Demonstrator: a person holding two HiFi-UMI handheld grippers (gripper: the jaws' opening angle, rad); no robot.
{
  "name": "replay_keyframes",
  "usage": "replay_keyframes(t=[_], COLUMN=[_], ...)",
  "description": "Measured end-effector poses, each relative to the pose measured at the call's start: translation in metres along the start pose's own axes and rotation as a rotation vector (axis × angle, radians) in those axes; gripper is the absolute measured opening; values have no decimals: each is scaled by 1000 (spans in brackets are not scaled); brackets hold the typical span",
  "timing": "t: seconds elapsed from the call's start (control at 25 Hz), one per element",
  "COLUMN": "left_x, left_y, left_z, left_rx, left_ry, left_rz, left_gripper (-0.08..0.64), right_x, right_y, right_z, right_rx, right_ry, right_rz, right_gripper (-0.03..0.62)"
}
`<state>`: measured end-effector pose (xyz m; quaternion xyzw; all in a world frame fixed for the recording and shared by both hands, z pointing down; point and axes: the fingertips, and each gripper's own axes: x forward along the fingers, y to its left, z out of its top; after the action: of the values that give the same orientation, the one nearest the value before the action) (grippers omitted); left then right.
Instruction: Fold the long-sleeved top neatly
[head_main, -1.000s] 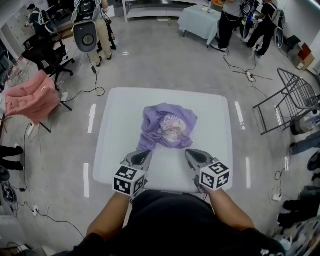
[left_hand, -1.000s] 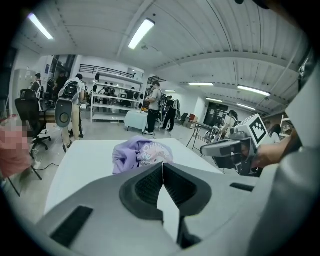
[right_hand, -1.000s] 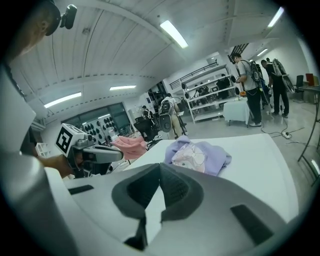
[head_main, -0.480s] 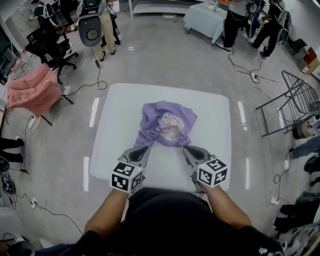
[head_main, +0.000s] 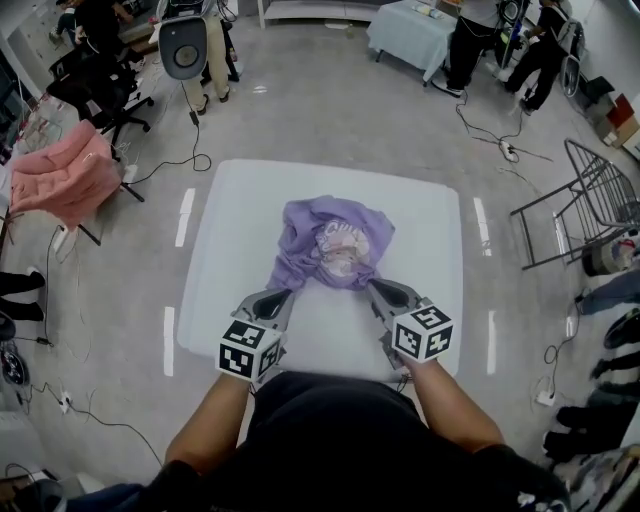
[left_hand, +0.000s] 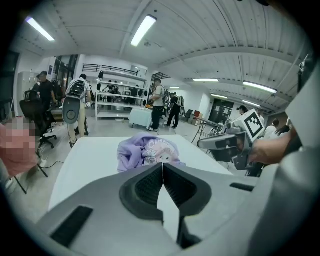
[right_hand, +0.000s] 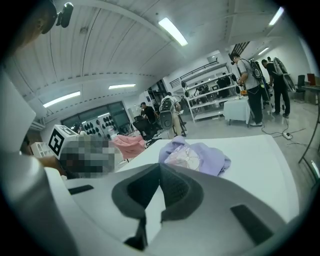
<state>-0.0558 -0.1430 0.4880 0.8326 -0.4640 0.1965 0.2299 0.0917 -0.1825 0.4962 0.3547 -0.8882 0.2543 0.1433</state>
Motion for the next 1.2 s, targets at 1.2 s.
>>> replay_keyframes(t=[1.2], left_x=[-18], left_y=[37], left_z=[-38], left_rx=[-82], left_ry=[32], left_rz=[68], left_gripper=[6], right_x=[120], right_y=[-74], right_z=[7], right_rx=[-146], right_ry=[218], right_rz=[-147], right_gripper=[25])
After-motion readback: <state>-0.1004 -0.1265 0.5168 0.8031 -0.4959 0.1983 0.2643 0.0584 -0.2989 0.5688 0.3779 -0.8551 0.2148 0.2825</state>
